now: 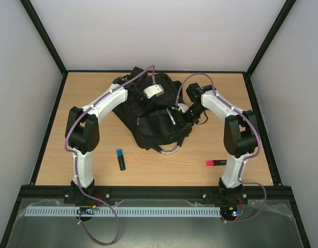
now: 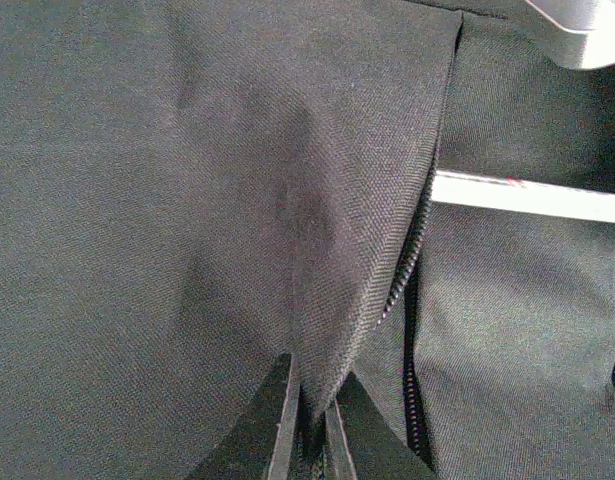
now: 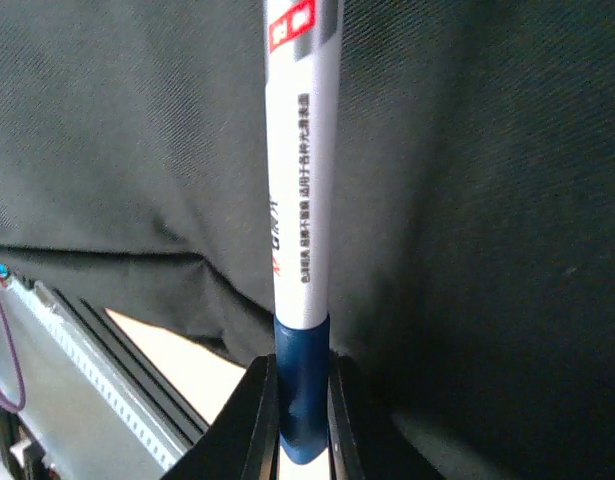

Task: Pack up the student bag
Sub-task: Place the stationery in the student bag.

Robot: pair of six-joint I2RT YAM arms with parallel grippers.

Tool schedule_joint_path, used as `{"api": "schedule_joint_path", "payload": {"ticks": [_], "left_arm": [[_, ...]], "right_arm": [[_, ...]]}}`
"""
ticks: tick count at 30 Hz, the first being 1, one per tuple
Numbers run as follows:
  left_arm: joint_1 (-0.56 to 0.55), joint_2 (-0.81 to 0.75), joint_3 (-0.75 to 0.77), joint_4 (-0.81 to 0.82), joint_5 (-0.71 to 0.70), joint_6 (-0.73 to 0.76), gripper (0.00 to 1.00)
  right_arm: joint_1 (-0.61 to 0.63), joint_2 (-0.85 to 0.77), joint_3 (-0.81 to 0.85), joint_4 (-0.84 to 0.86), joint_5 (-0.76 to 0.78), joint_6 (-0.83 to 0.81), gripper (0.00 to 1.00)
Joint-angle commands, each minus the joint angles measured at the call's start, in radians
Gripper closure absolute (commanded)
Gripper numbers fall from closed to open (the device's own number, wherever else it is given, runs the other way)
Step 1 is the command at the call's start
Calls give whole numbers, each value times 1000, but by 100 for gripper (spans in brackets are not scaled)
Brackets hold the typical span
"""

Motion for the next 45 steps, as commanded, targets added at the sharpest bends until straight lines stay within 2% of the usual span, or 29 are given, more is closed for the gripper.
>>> {"api": "schedule_joint_path", "payload": {"ticks": [1,7,13,17,18,21,26,30,31,36,39,42,45], "left_arm": [[-4,-3,42,8,-3,21,97],[-19,-10,43,-6,-16,44,97],[-25,-13,41,-14,-17,56,97],[-30,-17,39,-18,-16,61,97],[-31,-17,39,-18,-18,62,97],[-32,-22,33,-19,-19,63,97],[-32,-28,29,-21,-23,65,97],[-32,-34,29,-20,-32,68,97],[-31,-34,29,-21,-34,70,97],[-31,-37,21,-24,-30,74,98],[-28,-44,12,-31,-22,82,98],[-22,-57,-9,-35,-15,97,98],[-13,-67,-16,-79,35,144,98]], "right_arm": [[14,36,9,48,72,156,99],[22,44,7,96,93,219,99],[26,107,108,113,130,234,98],[37,146,180,120,161,232,93],[41,153,192,121,167,229,89],[51,163,211,123,172,218,69],[62,138,199,105,167,177,46],[63,75,189,62,210,98,27],[63,56,182,51,220,80,25],[63,-28,162,-76,134,-141,19],[63,-103,106,-84,97,-266,20],[63,-207,13,-7,96,-366,23],[63,-369,-113,160,175,-507,23]]}}
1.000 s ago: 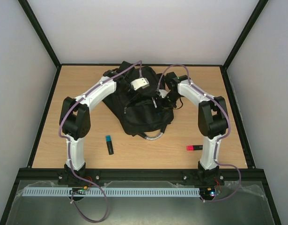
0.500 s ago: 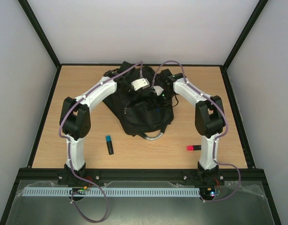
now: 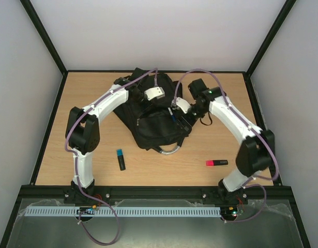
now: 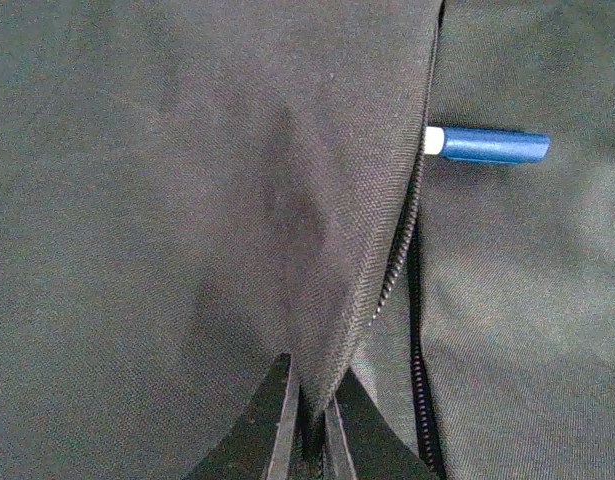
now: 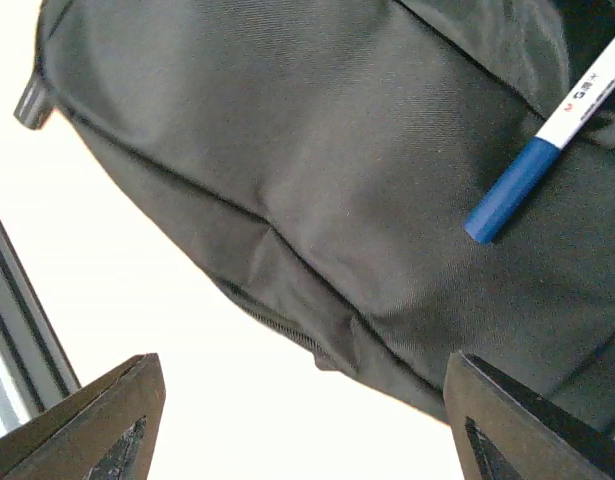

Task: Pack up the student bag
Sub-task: Place the stationery in the student bag.

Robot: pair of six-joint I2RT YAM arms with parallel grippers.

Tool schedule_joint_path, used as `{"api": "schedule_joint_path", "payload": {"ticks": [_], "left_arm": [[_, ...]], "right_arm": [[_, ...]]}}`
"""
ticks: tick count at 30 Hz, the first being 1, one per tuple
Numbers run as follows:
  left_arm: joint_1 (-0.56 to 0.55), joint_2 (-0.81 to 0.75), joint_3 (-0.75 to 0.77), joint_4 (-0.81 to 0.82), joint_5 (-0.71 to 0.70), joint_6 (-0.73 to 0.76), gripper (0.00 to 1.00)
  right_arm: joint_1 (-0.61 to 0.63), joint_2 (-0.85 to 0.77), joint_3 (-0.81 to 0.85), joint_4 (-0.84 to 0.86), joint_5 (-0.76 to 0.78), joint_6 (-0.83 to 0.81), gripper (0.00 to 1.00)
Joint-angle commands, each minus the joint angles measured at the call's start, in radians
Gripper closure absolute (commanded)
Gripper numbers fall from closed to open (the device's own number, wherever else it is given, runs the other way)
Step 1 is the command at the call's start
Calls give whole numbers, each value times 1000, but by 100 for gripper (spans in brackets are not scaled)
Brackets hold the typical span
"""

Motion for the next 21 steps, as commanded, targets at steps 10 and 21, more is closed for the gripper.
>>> {"api": "schedule_joint_path", "payload": {"ticks": [10,21], "left_arm": [[23,-107,-76,-107,137,124,98],[27,-120,-101,-68,109,61,98]], "right_arm": [[0,-207,-317,426,10,-531,1],[0,-43,-240,562,37,-641,1]]}}
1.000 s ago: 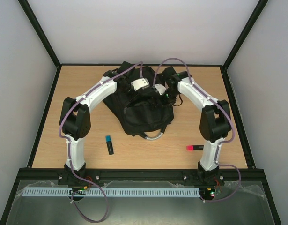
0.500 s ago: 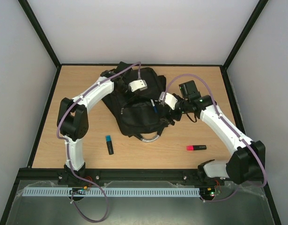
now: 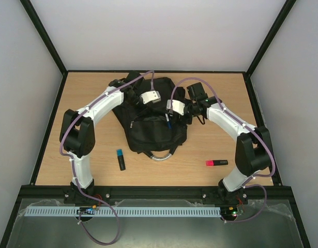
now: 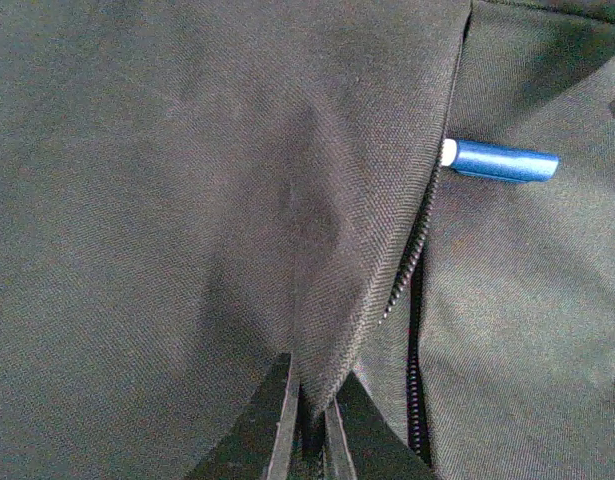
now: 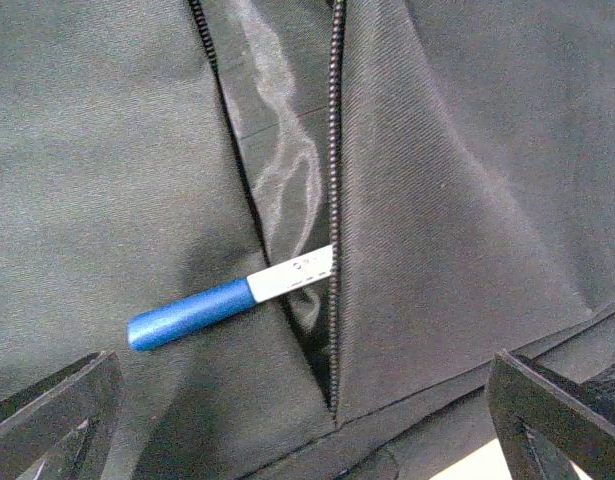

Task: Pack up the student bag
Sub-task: Place the stationery in the student bag.

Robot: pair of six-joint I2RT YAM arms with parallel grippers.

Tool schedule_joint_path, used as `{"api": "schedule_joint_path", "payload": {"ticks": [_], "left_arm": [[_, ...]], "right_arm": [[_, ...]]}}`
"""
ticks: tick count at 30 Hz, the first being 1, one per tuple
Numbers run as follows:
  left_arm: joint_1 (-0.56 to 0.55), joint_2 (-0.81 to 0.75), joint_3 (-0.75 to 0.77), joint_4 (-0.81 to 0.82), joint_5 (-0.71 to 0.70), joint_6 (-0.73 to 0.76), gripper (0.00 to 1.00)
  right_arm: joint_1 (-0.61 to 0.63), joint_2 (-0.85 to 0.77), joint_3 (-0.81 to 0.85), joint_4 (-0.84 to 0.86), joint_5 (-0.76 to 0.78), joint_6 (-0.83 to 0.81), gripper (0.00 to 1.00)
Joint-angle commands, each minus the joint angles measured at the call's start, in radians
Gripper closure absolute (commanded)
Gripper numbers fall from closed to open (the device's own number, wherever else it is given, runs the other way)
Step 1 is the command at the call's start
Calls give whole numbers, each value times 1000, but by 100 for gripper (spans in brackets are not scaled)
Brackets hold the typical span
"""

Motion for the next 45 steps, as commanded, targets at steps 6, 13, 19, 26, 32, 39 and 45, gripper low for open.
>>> {"api": "schedule_joint_path", "payload": {"ticks": [6,13,19,26,32,39,45], "left_arm": [[8,-34,23,-43,70,-39,98],[9,-33,12,-45,70,-37,98],[10,-31,15,-43,62,-34,98],[9,-30,15,-48,60,-32,98],[9,-28,18,-48,57,-32,98],[9,-28,19,-47,59,-32,98],[8,-24,19,-43,65,-38,98]], "right_arm": [[5,36,-14,46,-49,-293,1],[15,67,15,-3,-68,-347,1],[44,71,-22,26,-61,-329,1],[67,76,-38,42,-56,-309,1],[75,79,-42,66,-50,-268,1],[83,75,-17,20,-89,-231,1],[117,58,-101,112,25,-247,1]]}}
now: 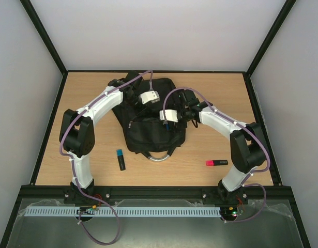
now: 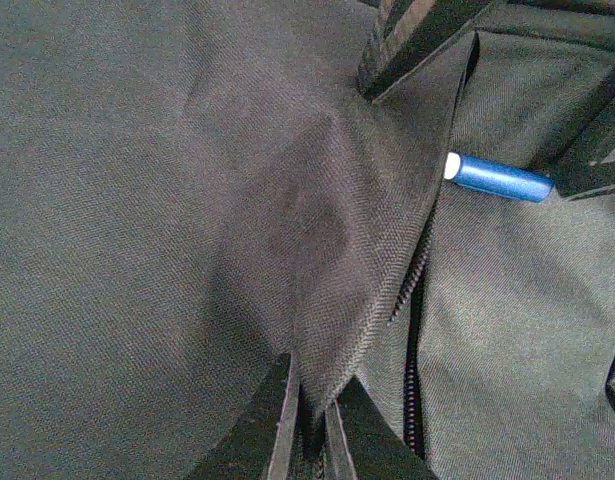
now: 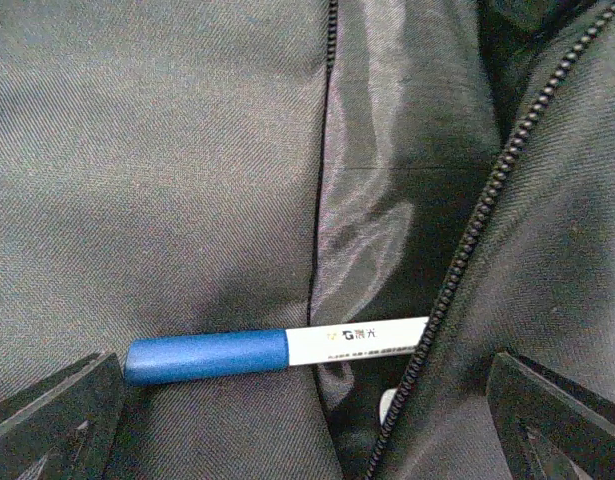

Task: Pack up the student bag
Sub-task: Place the stationery in the student bag.

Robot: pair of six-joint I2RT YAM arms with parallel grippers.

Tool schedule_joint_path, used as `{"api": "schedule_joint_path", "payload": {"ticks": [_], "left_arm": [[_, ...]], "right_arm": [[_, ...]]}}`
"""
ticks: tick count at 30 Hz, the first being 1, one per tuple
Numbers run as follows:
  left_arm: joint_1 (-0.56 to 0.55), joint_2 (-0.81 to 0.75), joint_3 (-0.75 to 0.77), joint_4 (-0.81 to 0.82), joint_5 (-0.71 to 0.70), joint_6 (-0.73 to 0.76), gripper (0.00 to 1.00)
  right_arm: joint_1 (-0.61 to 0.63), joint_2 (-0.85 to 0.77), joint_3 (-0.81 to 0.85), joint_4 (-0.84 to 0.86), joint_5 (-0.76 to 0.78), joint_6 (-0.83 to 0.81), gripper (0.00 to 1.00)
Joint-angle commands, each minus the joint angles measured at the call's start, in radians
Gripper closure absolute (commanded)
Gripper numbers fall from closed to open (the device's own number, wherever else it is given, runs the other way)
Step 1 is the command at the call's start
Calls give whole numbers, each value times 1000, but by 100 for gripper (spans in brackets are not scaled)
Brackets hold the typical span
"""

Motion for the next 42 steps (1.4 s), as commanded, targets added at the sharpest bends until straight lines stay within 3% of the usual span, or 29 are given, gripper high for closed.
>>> {"api": "schedule_joint_path", "payload": {"ticks": [1,9,21,33,37,42], "left_arm": [[-2,-22,20,-23,53,-15,98],[-3,-23,20,-24,53,-15,98],[-2,-23,24,-27,54,-13,98],[-3,-21,26,-27,53,-15,98],[-3,-19,26,-26,61,-16,98],[-3,-17,29,-26,61,-16,98]], "right_arm": [[45,-5,-74,44,35,-8,1],[49,42,-16,87,115,72,1],[48,63,-5,378,276,248,0],[49,82,-32,528,418,237,1],[49,58,-26,459,367,245,1],[50,-3,8,238,208,248,1]]}}
